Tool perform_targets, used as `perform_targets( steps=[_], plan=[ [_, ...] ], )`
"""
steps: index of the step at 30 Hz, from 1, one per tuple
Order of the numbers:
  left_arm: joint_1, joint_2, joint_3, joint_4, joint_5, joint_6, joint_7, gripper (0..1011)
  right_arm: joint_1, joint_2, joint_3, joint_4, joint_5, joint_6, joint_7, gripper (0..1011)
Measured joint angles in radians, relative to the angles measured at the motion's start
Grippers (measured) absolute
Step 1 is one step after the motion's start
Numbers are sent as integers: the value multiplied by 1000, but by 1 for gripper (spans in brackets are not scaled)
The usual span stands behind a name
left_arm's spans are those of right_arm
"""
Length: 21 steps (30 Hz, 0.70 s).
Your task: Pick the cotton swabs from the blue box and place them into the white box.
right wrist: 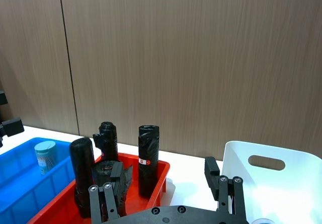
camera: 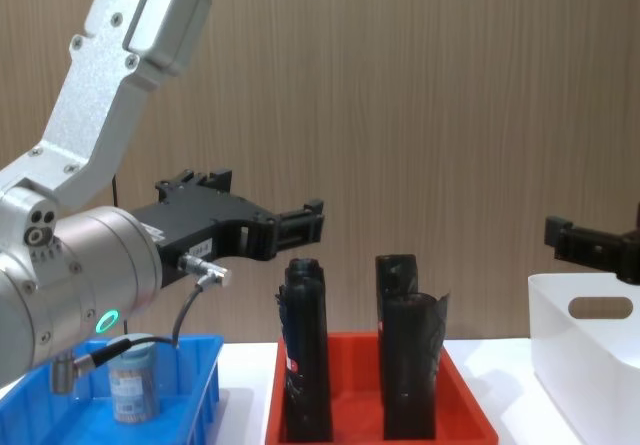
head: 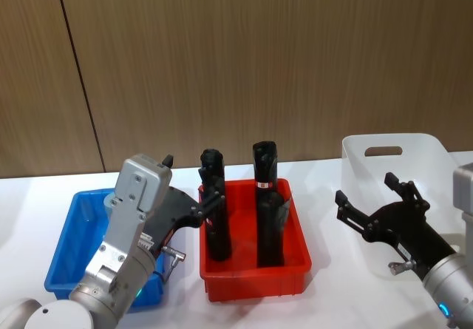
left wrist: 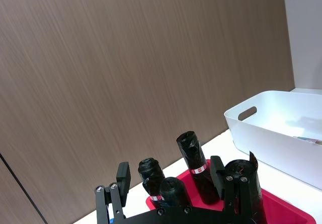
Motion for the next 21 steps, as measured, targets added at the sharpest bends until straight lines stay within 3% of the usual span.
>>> perform_targets(
  steps=[13,21],
  plan=[
    [-1,0,-1,0,0,0,0,1003,3,0,2,3,2,5,12,1001],
    [-1,0,-1,1,0,1,0,1003,23,4,8,22,31,44,71,1001]
  ],
)
